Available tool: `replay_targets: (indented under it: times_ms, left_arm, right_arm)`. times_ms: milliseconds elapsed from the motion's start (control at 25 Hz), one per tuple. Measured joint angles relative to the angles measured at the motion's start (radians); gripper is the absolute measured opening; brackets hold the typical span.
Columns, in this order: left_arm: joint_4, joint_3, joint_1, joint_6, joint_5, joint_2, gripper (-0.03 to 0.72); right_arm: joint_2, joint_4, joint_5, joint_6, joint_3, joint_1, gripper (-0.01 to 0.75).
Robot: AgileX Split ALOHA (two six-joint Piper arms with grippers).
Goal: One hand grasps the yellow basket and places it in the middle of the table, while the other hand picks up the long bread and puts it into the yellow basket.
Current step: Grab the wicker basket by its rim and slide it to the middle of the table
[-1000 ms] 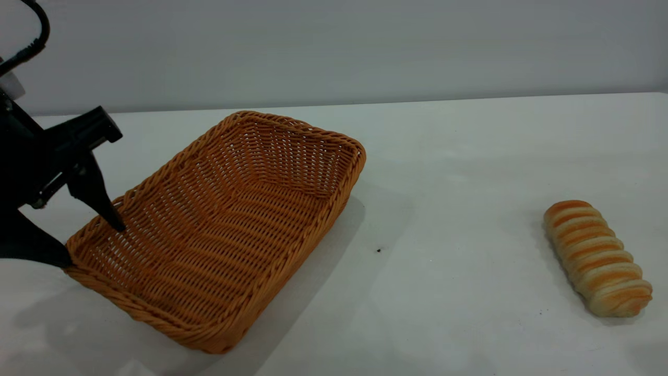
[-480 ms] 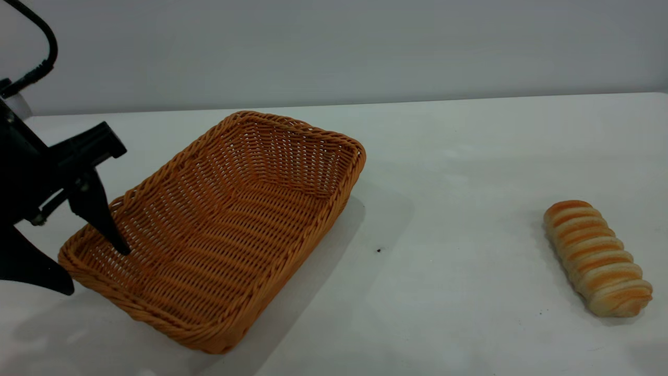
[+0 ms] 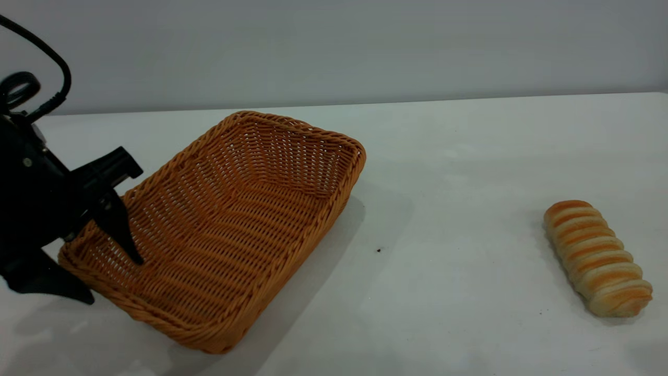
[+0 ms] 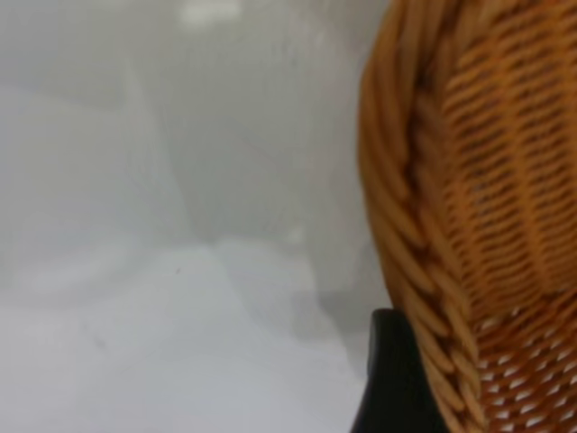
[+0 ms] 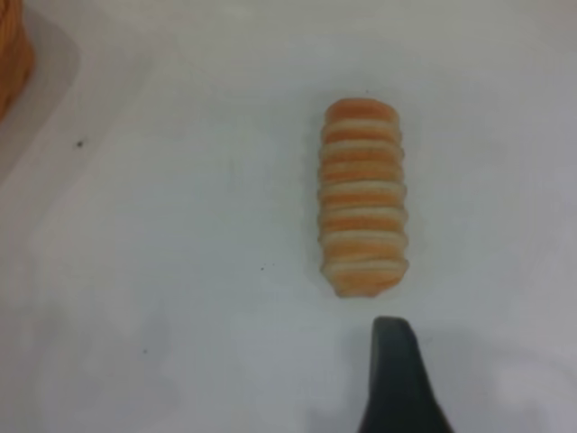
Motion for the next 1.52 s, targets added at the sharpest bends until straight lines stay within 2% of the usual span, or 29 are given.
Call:
replay_targets:
  times_ms: [400,480,560,640,720,760,1360,1520]
  left_arm:
    - [-0.066,-0.002,0.0,0.003,-0.11,0.108,0.538]
    - [-0.068,-0.002,0.0,0.003,-0.139,0.117,0.515]
    - [-0.068,-0.002,0.0,0.004,-0.154,0.118,0.441]
    - [-0.068,-0.002,0.0,0.004,-0.164,0.118,0.309]
    - [-0.077,-0.002,0.0,-0.005,-0.177,0.118,0.144]
    - [-0.079,-0.003,0.0,-0.004,-0.192,0.118,0.116]
    - [-0.067,-0.006,-0.003,0.111,-0.238,0.049,0.116]
    - [-0.067,-0.035,-0.003,0.213,-0.183,0.034,0.116]
  right_arm:
    - [0.0,0.001,0.0,0.0,0.0,0.0,0.531]
    - [0.0,0.001,0.0,0.0,0.0,0.0,0.531]
    - [0.0,0.001,0.0,0.0,0.0,0.0,0.531]
    - [0.0,0.001,0.0,0.0,0.0,0.0,0.531]
    - [0.0,0.001,0.0,0.0,0.0,0.0,0.531]
    - [0.0,0.001,0.0,0.0,0.0,0.0,0.531]
    - [0.0,0.001,0.004,0.0,0.0,0.0,0.531]
    - [0.0,0.001,0.008,0.0,0.0,0.0,0.531]
